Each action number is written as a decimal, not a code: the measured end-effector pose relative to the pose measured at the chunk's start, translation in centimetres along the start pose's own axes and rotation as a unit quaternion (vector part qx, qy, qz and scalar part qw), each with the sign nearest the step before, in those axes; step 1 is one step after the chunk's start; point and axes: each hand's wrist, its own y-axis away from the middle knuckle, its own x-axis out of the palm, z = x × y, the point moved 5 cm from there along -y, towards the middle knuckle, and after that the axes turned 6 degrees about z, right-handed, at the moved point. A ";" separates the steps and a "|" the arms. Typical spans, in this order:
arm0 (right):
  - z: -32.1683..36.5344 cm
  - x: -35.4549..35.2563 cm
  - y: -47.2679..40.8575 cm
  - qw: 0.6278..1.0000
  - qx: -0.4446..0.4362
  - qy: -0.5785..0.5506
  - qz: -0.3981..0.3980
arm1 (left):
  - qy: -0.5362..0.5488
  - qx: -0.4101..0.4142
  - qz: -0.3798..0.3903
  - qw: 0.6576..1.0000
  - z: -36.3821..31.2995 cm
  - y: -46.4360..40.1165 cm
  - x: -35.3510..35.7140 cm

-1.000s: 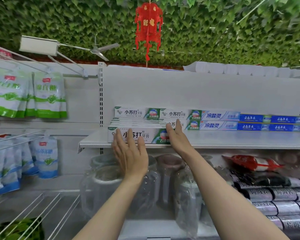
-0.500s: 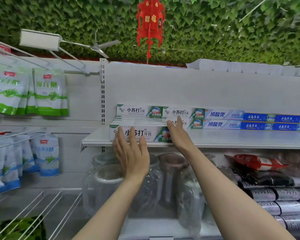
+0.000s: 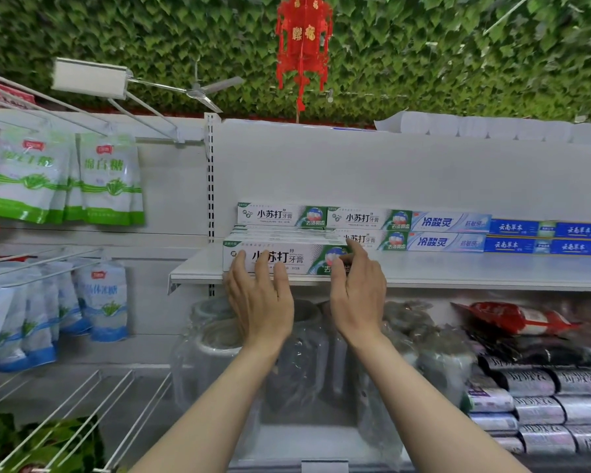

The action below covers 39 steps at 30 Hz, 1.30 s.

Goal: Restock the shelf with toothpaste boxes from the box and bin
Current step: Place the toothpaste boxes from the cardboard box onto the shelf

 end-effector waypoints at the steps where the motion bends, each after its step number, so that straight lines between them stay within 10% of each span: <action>1: 0.0 0.1 -0.1 1.000 0.000 0.004 0.005 | -0.010 0.000 0.005 1.000 0.0 -0.2 -0.1; 23: -0.5 2.5 -3.5 0.991 0.042 0.047 0.116 | -0.153 -0.007 0.101 0.983 0.3 -3.9 0.2; 39: 0.2 1.5 1.4 0.994 0.060 0.046 0.073 | 0.056 0.027 0.068 0.996 0.7 0.6 -0.9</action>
